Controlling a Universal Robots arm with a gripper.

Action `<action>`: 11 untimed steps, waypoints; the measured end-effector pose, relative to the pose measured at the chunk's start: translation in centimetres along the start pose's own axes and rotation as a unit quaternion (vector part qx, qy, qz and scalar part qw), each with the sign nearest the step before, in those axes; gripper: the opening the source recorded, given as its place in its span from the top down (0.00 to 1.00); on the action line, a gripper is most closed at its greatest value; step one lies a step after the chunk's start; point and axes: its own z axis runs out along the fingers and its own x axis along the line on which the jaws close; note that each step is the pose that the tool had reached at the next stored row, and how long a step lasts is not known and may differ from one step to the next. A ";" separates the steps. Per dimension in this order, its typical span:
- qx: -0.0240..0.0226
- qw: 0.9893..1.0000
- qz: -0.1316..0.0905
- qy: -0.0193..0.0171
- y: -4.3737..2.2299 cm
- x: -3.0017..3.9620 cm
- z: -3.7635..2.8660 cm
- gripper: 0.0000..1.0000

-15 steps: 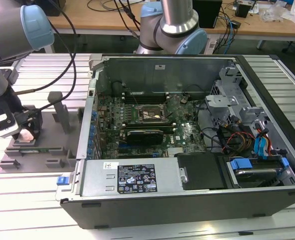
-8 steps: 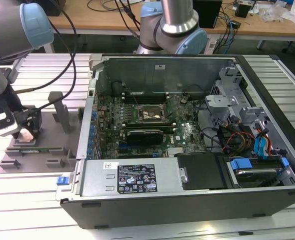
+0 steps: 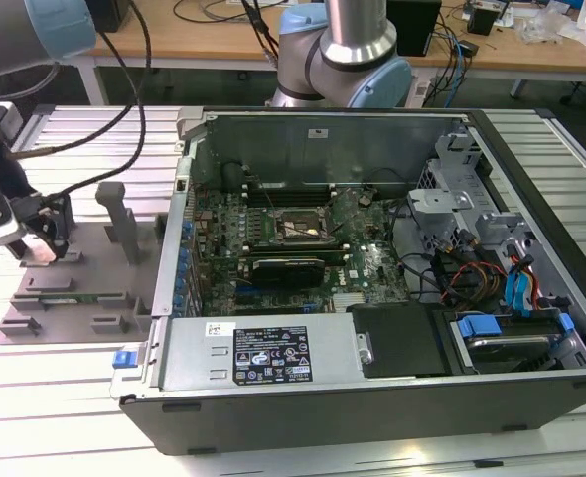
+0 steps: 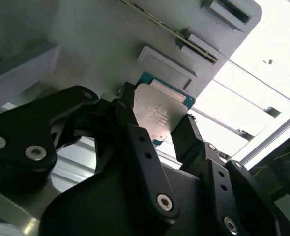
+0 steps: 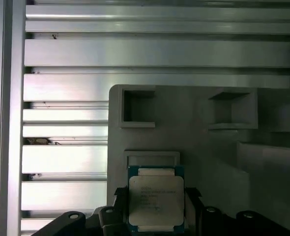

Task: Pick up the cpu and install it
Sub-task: 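Pick up the cpu and move it towards the insertion slot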

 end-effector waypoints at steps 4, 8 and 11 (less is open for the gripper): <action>0.000 1.000 0.000 0.000 0.11 -0.05 -2.16 0.45; 0.000 1.000 0.000 0.000 0.19 -0.09 -3.58 0.45; 0.000 1.000 0.000 0.000 0.24 -0.11 -4.43 0.45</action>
